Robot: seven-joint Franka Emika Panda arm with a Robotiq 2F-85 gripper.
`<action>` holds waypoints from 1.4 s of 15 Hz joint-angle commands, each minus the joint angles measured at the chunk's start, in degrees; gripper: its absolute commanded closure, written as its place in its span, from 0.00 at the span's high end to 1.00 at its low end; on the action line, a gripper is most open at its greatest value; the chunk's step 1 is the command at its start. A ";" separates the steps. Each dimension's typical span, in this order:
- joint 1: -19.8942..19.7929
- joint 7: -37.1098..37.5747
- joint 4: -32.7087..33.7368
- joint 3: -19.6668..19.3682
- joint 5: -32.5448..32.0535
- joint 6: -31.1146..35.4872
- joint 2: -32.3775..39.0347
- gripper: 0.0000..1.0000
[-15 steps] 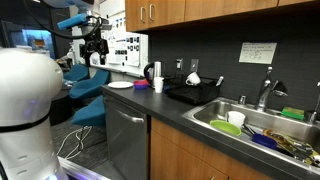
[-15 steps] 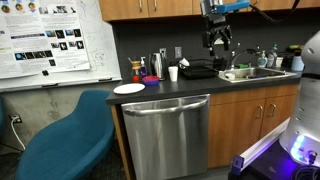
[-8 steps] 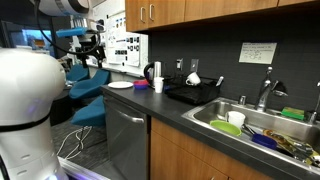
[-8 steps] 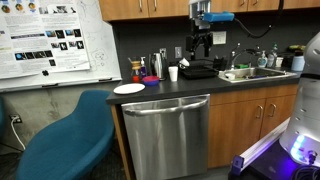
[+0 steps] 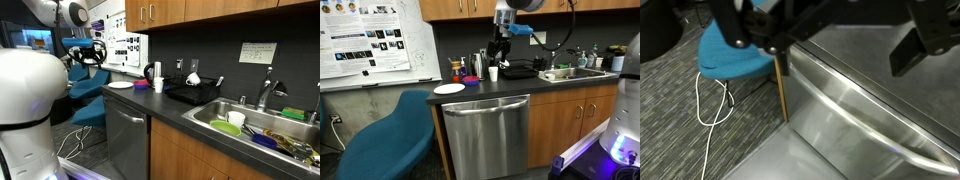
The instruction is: Put the pink and blue bowls on the dish rack
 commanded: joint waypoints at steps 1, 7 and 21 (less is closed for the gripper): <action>2.00 -7.88 3.98 -1.70 2.12 5.48 6.27 1.00; 2.29 -18.91 10.34 -1.75 1.28 11.22 15.13 1.00; -1.78 -26.65 34.52 -0.26 2.31 11.59 31.37 1.00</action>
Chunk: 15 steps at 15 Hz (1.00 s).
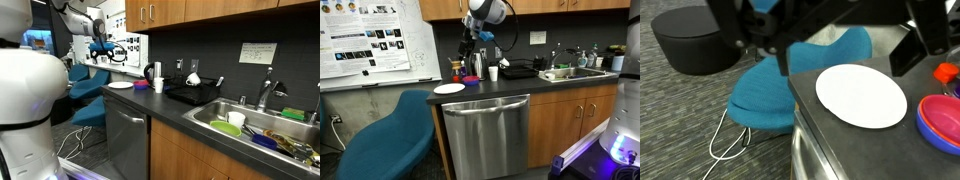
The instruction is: Put the pink and blue bowls on the dish rack
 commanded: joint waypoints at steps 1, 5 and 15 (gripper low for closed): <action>-1.64 -0.86 6.80 0.58 1.21 0.51 3.40 1.00; -3.20 1.91 9.91 -0.88 -2.55 3.59 7.08 1.00; -3.77 11.12 13.51 -4.77 -11.41 4.71 16.58 1.00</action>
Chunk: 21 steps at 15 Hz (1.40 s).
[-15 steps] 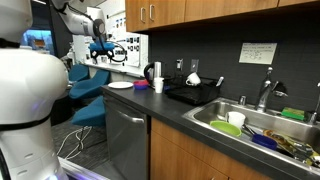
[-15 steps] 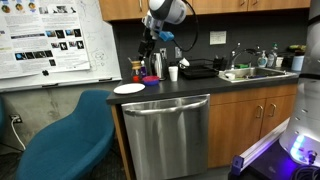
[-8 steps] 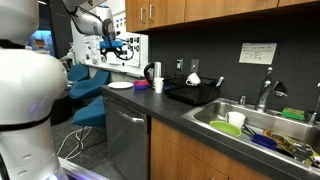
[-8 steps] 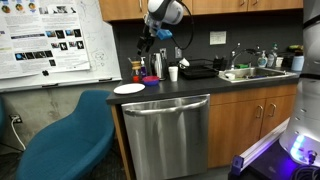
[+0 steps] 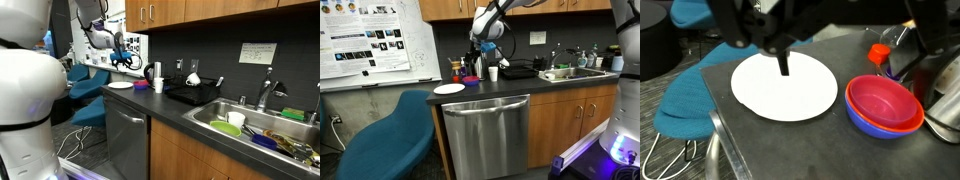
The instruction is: Put the pink and blue bowls on the dish rack
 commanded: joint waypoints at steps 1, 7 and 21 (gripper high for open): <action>0.84 3.27 2.65 -0.68 -2.48 -0.06 2.86 1.00; 0.93 3.21 6.70 -0.47 -2.61 0.81 8.05 1.00; 0.58 6.35 23.85 -5.59 -2.95 1.01 21.88 1.00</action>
